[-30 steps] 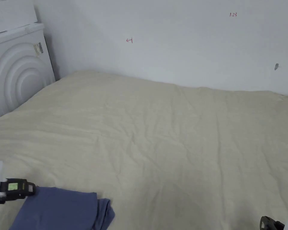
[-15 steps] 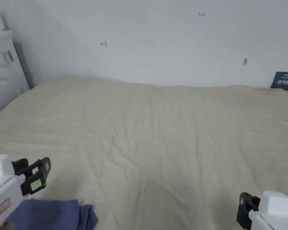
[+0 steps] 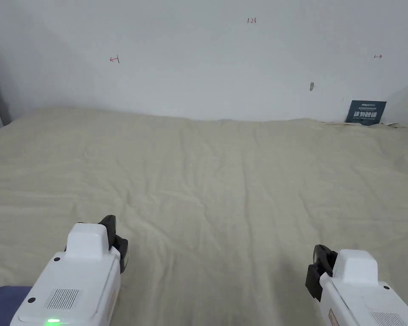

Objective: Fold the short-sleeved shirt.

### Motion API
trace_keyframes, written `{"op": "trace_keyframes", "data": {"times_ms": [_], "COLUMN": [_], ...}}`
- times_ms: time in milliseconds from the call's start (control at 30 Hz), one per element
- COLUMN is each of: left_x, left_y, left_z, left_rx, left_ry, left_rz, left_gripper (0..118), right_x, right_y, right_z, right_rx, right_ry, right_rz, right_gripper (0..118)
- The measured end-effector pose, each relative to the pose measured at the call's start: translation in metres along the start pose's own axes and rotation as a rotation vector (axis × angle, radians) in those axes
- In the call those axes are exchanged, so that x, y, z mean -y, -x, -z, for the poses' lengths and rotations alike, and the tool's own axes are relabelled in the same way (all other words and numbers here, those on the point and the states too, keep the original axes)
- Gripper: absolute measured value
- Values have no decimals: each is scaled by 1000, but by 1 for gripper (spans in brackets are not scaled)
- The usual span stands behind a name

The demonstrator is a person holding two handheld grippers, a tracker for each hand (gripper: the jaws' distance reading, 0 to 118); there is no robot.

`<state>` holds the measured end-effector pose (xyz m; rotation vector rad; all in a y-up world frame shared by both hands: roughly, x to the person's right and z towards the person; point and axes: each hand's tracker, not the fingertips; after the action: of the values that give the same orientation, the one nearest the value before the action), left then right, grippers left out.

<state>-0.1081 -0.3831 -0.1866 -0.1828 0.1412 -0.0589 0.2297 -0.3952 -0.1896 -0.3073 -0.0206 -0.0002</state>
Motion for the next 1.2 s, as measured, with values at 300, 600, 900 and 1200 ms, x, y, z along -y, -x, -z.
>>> {"op": "trace_keyframes", "data": {"times_ms": [300,600,900,1200], "left_x": [7,4,2,0], "left_y": [-14,-17,-14,-17], "left_z": [-1,-4,-2,-1], "left_rx": [10,-18,-10,2], "left_ry": [0,-12,-25,-29], "left_rz": [15,8,-10,5], "left_gripper": [0,0,0,0], "right_x": [-3,-4,-8,-7], "right_y": [-3,-1,1,-1], "right_z": [2,3,3,4], "right_rx": [14,5,-2,2], "right_ry": [-49,-71,-94,-92], "right_rz": [-11,-19,-23,-21], "right_gripper": [1,1,1,1]}}
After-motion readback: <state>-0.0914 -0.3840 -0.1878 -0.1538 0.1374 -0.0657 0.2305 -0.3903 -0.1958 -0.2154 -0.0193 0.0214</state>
